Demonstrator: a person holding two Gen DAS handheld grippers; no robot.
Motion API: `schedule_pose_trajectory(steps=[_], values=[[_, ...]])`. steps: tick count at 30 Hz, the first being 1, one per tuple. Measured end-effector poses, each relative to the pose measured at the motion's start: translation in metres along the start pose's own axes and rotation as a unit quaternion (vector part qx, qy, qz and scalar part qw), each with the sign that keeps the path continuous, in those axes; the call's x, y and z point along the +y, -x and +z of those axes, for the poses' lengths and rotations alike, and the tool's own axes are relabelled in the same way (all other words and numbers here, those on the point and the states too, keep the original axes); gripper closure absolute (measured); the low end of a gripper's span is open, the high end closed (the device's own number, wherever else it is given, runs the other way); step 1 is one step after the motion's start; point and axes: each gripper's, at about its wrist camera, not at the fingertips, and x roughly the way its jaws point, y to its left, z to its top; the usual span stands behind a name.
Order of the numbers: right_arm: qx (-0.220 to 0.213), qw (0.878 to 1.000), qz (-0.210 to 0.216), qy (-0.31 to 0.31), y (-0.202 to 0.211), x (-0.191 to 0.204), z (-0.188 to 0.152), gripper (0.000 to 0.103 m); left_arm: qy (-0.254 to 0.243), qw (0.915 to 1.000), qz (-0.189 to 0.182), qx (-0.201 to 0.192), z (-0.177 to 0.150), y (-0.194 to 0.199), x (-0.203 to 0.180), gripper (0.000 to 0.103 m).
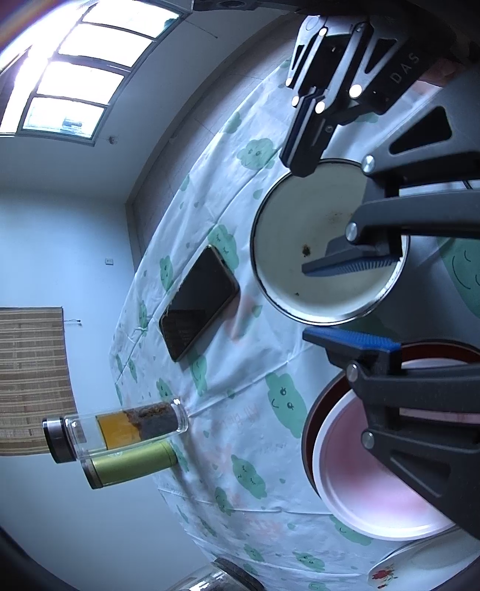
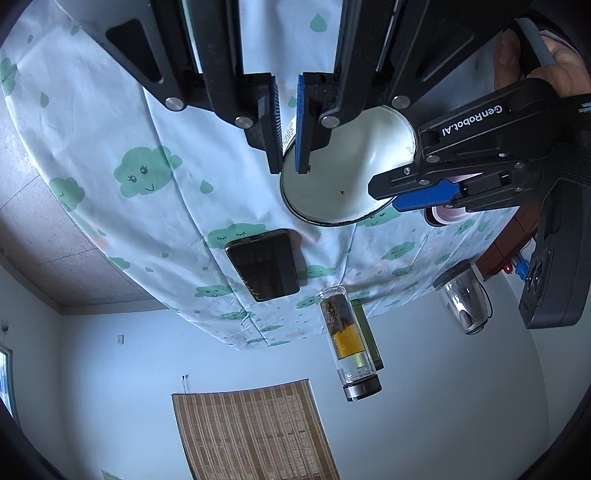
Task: Organize plates and bowls
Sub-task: 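Lift the white enamel bowl with both grippers and carry it over the pink bowl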
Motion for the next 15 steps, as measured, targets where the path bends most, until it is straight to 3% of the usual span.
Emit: schedule_pose_trajectory(steps=[4, 15], values=[[-0.009, 1.000, 0.015, -0.020, 0.0033, -0.0070, -0.0014, 0.094, 0.005, 0.9999, -0.012, 0.002, -0.0014, -0.0033, -0.0010, 0.077], [-0.003, 1.000, 0.009, -0.022, 0.0036, -0.0047, -0.0040, 0.094, -0.001, 1.0000, 0.001, -0.006, -0.0045, -0.0016, -0.0045, 0.076]])
